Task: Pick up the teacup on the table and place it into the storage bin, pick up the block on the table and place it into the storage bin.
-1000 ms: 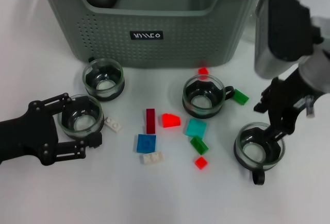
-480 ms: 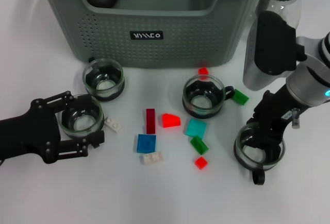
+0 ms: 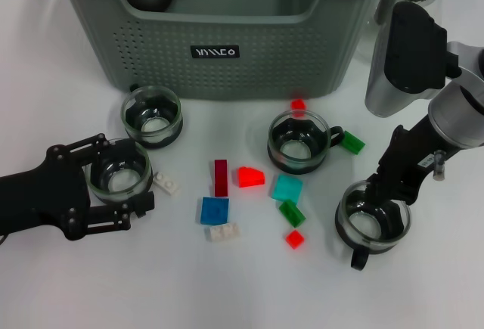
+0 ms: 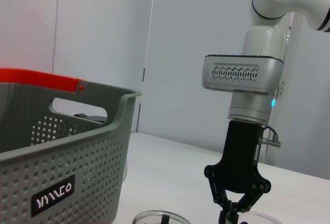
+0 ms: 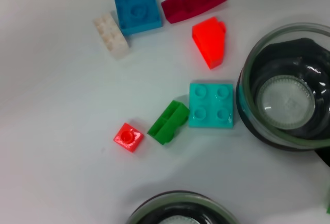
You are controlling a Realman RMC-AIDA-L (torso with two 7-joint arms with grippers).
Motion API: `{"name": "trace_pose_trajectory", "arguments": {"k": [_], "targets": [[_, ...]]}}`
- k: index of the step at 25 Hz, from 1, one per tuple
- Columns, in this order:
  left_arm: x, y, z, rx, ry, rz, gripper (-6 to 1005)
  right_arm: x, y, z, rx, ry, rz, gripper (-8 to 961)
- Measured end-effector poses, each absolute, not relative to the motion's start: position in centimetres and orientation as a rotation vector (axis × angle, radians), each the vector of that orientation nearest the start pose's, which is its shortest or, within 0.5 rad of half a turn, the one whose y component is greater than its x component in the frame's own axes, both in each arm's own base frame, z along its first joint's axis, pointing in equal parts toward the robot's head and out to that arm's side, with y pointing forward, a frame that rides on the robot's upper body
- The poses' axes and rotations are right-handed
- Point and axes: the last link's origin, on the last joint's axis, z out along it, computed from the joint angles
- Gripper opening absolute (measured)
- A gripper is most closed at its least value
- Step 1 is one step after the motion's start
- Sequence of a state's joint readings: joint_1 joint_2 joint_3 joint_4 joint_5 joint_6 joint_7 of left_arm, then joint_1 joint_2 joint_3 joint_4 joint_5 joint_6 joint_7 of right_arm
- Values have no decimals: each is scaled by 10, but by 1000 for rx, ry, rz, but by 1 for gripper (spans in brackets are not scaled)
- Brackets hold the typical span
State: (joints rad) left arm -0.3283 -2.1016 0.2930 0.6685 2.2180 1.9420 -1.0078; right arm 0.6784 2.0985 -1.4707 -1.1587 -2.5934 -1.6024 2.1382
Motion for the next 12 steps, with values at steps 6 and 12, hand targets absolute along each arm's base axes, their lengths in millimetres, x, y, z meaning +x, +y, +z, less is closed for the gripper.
{"name": "trace_pose_trajectory", "arguments": {"k": [6,12], "targets": [[-316,226,25,-2665,-445,-883,841,191,340,-28,-2953,470,-737,79],[-316,226,25,-2665,-445,-883,841,175,342,31,-3081,527,-161,60]]}}
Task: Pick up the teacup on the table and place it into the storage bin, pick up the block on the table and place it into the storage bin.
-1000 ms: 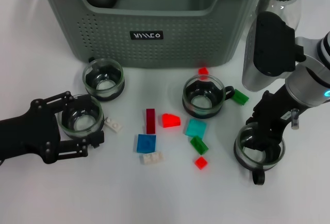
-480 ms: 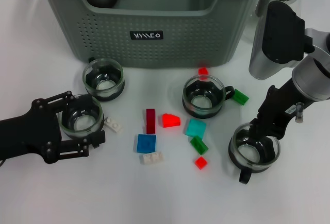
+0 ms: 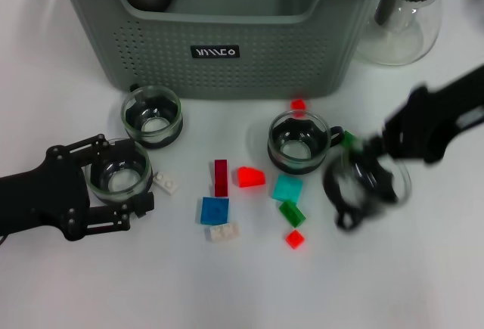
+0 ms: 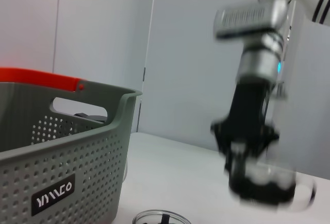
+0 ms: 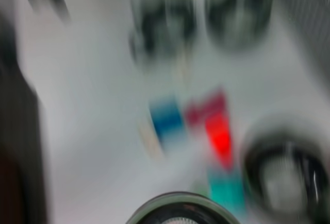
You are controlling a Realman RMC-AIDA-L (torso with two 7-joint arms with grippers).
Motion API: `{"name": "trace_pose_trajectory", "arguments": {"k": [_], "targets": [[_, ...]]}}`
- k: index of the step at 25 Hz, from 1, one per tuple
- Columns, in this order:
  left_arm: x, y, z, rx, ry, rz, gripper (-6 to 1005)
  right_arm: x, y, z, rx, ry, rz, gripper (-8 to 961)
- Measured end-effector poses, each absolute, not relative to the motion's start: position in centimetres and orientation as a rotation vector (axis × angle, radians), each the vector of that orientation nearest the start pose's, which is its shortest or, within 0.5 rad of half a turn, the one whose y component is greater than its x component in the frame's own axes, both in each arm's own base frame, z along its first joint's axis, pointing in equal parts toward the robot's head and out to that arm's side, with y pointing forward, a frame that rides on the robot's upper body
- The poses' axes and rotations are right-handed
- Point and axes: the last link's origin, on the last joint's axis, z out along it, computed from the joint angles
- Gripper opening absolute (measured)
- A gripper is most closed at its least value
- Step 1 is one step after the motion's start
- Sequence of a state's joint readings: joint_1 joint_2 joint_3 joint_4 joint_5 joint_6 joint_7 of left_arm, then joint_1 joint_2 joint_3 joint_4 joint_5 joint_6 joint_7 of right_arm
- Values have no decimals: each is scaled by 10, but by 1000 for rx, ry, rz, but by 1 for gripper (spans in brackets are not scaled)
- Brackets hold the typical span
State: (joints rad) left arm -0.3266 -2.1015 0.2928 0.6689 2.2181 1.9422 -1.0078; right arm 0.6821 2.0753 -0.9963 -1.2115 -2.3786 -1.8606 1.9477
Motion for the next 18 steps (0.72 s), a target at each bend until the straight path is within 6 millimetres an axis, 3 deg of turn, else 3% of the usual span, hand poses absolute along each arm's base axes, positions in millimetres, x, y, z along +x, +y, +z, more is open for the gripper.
{"name": "trace_pose_trajectory", "arguments": {"k": [4,8,12,14,17,18], "targets": [[-316,225,24,-2662,-449,-885,842,160,346,82,-2963,445,475,56],[-316,226,24,-2643,-452,-895,842,139,361,100,-2735,349,788,56],[-313,228,22,-2642,-454,-914,842,103,396,89,-2566,361,858,57],[-313,228,21,-2640,-459,-917,842,79,417,74,-2526,439,816,57],[-313,228,20,-2638,-466,-919,842,46,443,52,-2464,507,670,57],[-313,228,19,-2638,-468,-922,842,29,458,35,-2435,534,517,57]]}}
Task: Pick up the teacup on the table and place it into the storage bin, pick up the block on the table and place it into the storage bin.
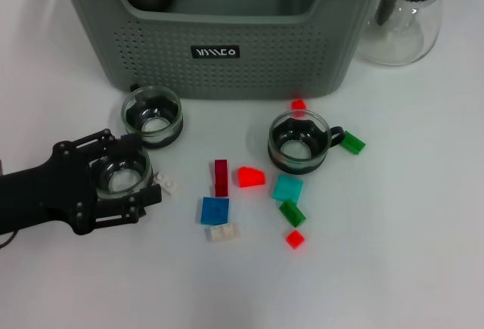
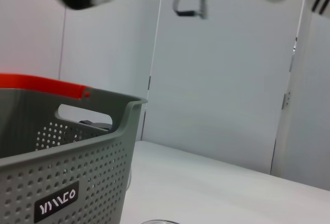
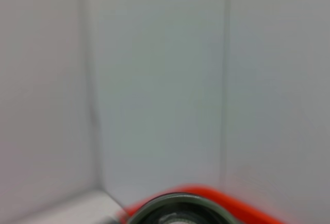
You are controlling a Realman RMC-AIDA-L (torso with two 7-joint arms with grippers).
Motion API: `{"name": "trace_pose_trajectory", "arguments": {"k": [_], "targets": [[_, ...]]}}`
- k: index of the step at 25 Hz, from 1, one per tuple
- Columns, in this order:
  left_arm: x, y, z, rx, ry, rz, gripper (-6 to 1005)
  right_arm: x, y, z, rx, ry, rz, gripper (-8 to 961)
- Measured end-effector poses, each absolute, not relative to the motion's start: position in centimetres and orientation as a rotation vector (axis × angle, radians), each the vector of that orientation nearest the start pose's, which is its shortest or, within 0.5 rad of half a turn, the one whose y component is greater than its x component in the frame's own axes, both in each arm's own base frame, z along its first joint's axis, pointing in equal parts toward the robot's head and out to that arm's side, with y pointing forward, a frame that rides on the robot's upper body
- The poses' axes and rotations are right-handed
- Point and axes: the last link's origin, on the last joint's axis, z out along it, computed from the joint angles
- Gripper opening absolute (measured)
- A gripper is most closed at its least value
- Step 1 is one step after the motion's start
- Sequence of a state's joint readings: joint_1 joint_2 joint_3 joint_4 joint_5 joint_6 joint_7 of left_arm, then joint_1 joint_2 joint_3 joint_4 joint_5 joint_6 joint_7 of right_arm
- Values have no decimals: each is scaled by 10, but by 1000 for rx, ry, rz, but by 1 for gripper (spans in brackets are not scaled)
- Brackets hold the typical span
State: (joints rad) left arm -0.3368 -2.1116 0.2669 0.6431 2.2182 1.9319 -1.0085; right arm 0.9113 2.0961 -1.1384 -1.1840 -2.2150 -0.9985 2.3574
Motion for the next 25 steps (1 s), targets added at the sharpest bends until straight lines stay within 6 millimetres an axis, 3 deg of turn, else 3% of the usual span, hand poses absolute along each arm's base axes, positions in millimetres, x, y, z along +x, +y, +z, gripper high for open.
{"name": "trace_pose_trajectory", "arguments": {"k": [1,5,8,10,20,25], "targets": [[-313,228,18,-2637,-473,-927,842,29,458,35,-2435,534,517,57],[-311,227,14,-2637,-481,-945,842,4,482,-4,-2386,578,193,57],[-310,226,12,-2636,-485,-953,841,7,492,-26,-2344,594,-16,57],[-310,225,12,-2636,-488,-956,841,20,496,-42,-2313,601,-175,57],[-308,224,7,-2636,-498,-975,841,66,495,-48,-2272,683,-308,56],[-307,224,7,-2636,-497,-979,841,77,494,-47,-2266,693,-322,56]]}}
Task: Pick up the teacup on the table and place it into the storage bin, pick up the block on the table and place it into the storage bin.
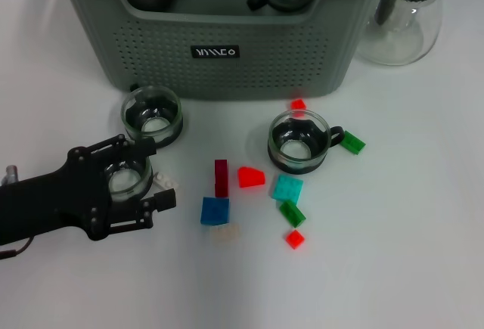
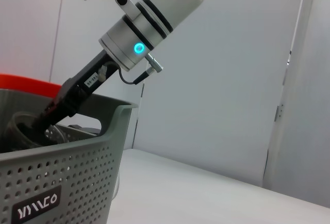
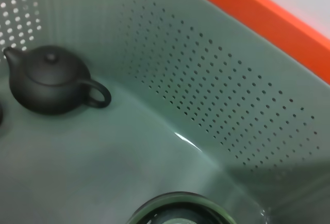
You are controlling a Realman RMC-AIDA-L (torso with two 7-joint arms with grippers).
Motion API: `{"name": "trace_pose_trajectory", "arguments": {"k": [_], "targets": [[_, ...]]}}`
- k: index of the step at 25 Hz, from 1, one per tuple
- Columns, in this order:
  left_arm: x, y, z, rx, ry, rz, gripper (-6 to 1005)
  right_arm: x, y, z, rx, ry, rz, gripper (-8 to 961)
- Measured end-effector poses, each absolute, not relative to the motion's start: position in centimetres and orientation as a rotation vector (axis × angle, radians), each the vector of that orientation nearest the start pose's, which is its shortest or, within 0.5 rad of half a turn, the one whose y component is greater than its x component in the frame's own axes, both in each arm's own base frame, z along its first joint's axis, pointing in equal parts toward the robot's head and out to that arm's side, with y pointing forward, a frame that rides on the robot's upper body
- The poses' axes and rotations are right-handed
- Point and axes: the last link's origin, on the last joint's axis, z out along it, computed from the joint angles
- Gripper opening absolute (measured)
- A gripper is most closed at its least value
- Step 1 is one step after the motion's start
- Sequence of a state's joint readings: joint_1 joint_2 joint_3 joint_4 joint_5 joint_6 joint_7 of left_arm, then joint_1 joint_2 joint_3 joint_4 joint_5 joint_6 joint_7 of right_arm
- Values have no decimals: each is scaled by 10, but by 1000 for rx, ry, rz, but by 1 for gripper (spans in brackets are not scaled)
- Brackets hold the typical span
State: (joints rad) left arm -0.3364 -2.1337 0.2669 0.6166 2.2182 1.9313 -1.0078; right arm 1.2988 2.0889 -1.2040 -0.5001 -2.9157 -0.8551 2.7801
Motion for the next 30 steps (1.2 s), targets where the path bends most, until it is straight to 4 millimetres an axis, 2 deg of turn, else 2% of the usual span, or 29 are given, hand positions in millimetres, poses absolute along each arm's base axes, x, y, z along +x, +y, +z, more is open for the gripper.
{"name": "trace_pose_trajectory", "arguments": {"k": [7,12,15,18,20,22,24,27,30], "targets": [[-307,225,7,-2637,-495,-980,842,82,493,-49,-2265,681,-346,56],[-307,225,7,-2631,-497,-984,842,79,497,-48,-2249,660,-290,178],[-308,224,9,-2619,-500,-986,842,68,503,-30,-2226,703,-91,235],[-308,224,10,-2611,-499,-992,842,51,499,4,-2228,726,240,292],[-309,224,11,-2609,-497,-992,842,44,488,28,-2246,706,464,330],[-308,225,11,-2610,-496,-992,842,46,470,48,-2290,675,667,368],[-308,225,11,-2609,-495,-991,842,56,448,69,-2364,630,872,387],[-308,226,11,-2604,-492,-993,842,75,414,91,-2490,507,1080,386],[-308,227,13,-2603,-487,-994,842,98,376,111,-2651,321,1163,385]]}}
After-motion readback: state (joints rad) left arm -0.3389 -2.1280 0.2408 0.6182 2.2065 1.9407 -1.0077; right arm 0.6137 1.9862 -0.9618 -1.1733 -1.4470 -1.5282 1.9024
